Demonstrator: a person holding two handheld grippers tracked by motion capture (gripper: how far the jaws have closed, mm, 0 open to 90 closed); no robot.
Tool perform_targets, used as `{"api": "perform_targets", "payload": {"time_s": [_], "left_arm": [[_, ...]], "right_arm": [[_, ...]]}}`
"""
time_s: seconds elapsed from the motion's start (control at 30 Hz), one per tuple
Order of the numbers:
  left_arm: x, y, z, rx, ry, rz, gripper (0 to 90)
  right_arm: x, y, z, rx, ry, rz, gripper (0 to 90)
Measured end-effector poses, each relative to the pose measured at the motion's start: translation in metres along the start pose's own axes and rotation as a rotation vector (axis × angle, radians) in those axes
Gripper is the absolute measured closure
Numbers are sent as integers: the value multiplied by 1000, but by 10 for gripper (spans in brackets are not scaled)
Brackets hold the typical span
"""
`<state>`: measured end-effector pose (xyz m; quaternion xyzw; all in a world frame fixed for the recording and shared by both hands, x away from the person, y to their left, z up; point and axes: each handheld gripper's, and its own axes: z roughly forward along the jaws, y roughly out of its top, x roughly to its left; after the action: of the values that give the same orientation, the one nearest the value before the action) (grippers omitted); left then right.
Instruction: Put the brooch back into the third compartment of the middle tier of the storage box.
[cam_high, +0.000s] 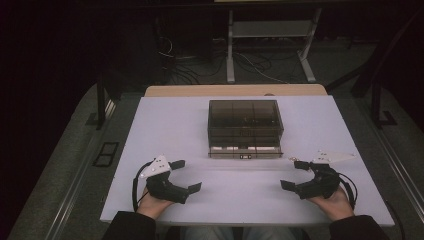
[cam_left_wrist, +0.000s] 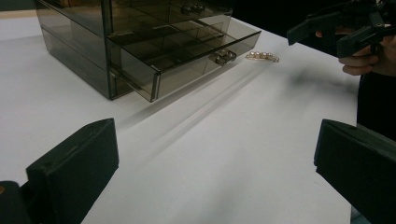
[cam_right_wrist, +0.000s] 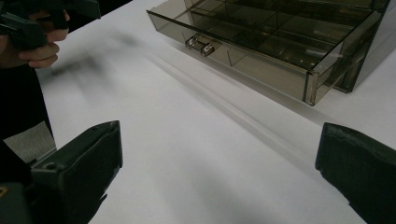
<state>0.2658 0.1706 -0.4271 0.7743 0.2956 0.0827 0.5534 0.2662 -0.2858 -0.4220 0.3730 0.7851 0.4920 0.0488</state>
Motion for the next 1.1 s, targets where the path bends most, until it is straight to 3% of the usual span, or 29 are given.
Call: {"api": "perform_targets", "payload": {"time_s": [0.8,1.1], "left_arm": [[0,-1,2,7,-6,-4,0],[0,-1,3,6,-30,-33,0]], "right_arm": [[6,2,0,31,16,-3,3],[10,4,-3,54,17,-7,3]]}}
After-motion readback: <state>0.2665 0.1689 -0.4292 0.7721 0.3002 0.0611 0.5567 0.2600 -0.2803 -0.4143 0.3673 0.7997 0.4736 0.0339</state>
